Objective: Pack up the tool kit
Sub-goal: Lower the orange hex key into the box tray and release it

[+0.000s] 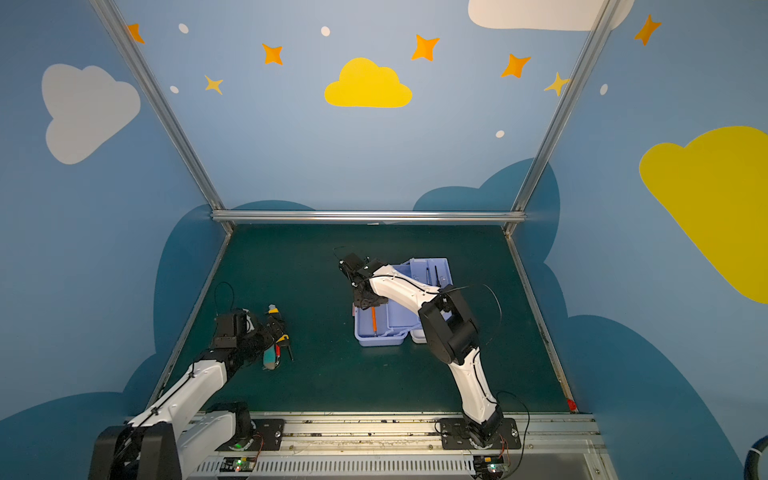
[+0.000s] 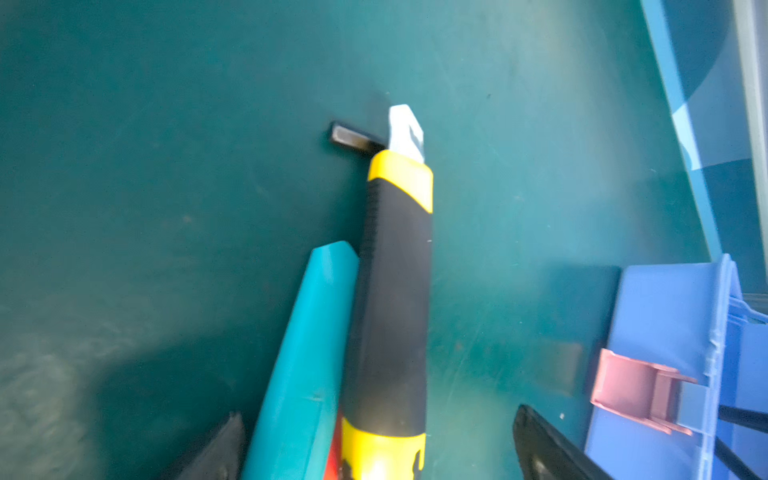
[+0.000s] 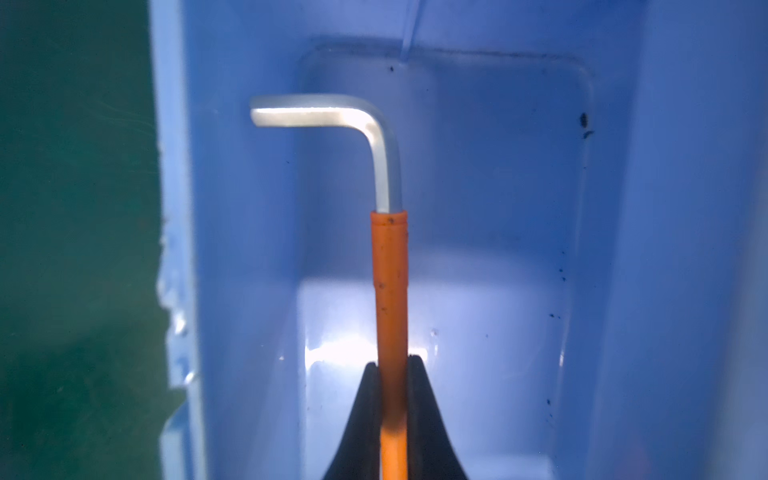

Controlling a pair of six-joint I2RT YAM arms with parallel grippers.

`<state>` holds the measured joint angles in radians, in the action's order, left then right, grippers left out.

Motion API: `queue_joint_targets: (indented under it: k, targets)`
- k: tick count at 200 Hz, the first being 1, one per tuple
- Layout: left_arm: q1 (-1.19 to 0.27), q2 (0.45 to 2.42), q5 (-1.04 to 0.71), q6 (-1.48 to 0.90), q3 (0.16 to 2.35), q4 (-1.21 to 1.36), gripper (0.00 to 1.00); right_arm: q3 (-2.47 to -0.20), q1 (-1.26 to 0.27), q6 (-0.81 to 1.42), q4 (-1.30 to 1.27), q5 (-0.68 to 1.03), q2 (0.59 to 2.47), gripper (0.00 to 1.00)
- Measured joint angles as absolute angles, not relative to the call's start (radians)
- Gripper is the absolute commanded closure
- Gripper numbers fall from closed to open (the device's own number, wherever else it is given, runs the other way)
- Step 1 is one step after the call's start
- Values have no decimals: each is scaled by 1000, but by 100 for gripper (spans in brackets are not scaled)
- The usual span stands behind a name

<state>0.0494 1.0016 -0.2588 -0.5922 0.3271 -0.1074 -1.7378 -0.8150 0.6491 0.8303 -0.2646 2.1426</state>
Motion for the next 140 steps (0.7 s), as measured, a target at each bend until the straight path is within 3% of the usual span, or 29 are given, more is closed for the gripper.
queue_joint_targets:
  k: [14,26,63,140]
  targets:
    - [49,1002,-262,-590,328,-107,0,-1752,-815,650,831,-264,2166,100]
    - [49,1002,-263,-587,328,-107,0,-1756,-815,650,832,-263,2180,85]
    - [49,1000,-264,-587,328,-107,0,-1765,-815,651,850,-259,2188,66]
    - [53,878,-172,-607,329,-166,0,-1797,-847,569,921,-269,2078,62]
